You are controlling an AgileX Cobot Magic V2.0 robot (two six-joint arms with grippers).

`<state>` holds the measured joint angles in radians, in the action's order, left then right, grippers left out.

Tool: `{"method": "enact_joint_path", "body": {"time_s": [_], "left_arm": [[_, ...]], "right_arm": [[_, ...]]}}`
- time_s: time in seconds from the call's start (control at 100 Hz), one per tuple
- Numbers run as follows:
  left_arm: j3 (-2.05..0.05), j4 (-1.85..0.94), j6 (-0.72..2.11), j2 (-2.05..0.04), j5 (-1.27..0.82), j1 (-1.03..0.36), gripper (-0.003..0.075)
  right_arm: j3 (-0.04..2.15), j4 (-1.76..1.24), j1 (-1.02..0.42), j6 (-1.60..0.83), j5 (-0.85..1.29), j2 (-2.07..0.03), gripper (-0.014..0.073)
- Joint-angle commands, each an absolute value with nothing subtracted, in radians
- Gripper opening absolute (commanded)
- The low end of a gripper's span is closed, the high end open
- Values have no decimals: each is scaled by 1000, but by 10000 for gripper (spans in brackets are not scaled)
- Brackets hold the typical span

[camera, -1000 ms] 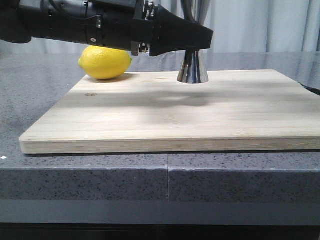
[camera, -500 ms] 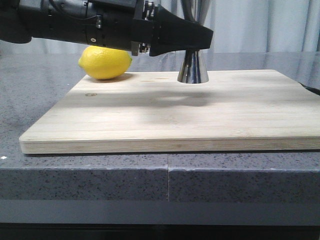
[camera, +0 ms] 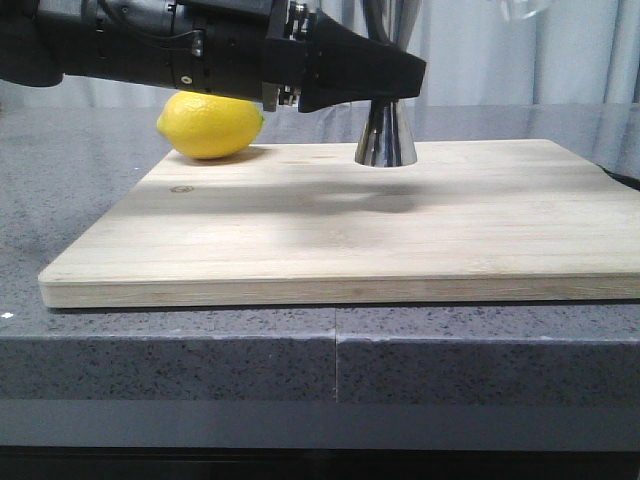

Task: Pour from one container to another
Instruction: 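Tilt the glass beaker upright and raise it away with the right gripper, then lower the glass beaker onto the board with the right gripper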

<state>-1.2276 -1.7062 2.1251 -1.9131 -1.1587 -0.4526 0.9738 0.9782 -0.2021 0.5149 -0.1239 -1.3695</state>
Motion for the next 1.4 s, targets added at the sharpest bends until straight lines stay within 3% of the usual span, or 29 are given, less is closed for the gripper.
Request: {"method": "enact_joint_path", "body": {"time_s": [0.0, 0.38, 0.57, 1.39], "left_arm": [[-1259, -1783, 2117, -1865, -1271, -461, 58], [-1259, -1781, 2117, -1865, -1271, -461, 58], [-1259, -1781, 2117, -1865, -1271, -461, 58], [-1259, -1781, 2117, -1865, -1271, -461, 58]], "right_arm": [[982, 960, -193, 518, -204, -1364, 253], [798, 861, -25, 518, -580, -1391, 255], [699, 807, 67, 518, -776, -1391, 299], [663, 747, 74, 397, -1003, -1625, 299]]}}
